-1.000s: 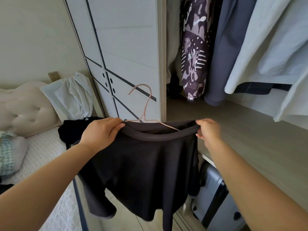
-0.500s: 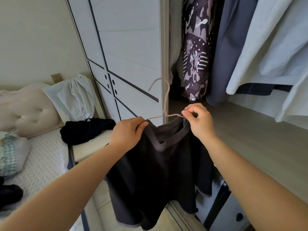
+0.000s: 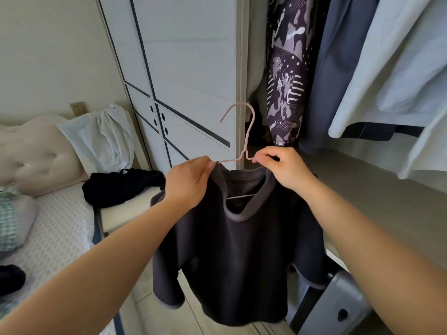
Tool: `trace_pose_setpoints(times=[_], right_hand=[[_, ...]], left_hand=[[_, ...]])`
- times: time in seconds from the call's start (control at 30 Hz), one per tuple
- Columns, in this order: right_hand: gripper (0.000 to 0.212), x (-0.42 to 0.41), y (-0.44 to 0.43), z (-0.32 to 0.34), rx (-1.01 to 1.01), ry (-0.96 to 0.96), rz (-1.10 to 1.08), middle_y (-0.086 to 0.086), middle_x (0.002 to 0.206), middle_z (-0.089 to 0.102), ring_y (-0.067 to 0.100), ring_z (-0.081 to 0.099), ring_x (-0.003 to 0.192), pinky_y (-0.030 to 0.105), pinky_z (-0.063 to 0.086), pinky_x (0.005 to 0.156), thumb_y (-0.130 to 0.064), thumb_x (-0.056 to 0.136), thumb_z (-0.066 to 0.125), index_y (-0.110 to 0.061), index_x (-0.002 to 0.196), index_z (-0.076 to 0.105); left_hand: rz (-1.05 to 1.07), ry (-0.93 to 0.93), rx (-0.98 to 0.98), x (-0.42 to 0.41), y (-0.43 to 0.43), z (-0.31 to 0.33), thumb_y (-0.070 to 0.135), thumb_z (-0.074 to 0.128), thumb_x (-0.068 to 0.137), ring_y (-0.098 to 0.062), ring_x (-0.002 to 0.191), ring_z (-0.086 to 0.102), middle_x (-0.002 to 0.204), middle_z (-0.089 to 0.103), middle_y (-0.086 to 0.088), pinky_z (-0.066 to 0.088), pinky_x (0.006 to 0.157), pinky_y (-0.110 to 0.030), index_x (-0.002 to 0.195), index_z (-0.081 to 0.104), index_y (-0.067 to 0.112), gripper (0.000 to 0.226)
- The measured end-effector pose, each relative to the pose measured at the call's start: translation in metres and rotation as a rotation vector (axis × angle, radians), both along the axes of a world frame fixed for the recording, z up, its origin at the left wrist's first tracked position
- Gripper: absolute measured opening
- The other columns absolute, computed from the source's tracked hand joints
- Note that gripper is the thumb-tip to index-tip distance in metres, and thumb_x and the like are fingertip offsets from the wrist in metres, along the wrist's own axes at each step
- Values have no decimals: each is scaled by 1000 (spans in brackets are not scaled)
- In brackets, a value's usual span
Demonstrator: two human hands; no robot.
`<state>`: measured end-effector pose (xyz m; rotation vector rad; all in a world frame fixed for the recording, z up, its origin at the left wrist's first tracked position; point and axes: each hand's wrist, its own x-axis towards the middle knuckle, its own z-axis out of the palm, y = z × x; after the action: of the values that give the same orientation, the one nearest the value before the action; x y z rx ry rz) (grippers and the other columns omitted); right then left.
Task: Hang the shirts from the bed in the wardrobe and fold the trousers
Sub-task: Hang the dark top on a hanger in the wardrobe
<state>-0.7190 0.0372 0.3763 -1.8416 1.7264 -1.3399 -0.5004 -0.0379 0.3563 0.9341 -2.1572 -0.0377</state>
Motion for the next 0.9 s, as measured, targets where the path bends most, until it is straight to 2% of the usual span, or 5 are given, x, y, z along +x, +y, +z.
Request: trace_pose_setpoints(times=[0.27,0.4,0.5,0.63,0.9], right_hand=[[28,-2,-1,4,69,136,21,-8,84,60,1,54,79,7,36,68,-16,94,52,-32,72,60],[28,-18,4,0,25,74,-116,-17,76,56,-3,51,73,2,34,65,-11,94,49,-26,72,58],[27,-27,7,3,33,92,-150,-16,78,55,-2,50,73,0,33,64,-12,94,50,-26,72,58],[22,-23,3,3,64,92,-167,-10,82,54,0,49,74,-1,32,63,-12,95,47,-18,76,59],[20,-10,1,3,3,27,-200,-4,82,60,2,52,75,-1,35,63,-16,95,49,-19,80,62]], left_hand=[[-69,-18,-182,10,-1,1,34,35,95,-21,46,43,52,48,1,20,44,-21,66,52,9,42],[150,113,57,24,-21,3,33,41,100,-32,60,52,58,50,-4,37,54,-35,69,46,10,39],[226,138,55,34,-29,13,36,40,99,-31,62,52,63,56,-7,40,57,-37,78,55,8,39],[140,18,-72,27,-27,24,33,44,98,-29,62,53,63,55,-2,38,55,-33,77,57,11,34],[-68,-200,-3,22,-20,24,36,41,99,-24,72,58,75,59,7,35,59,-30,97,65,18,29]])
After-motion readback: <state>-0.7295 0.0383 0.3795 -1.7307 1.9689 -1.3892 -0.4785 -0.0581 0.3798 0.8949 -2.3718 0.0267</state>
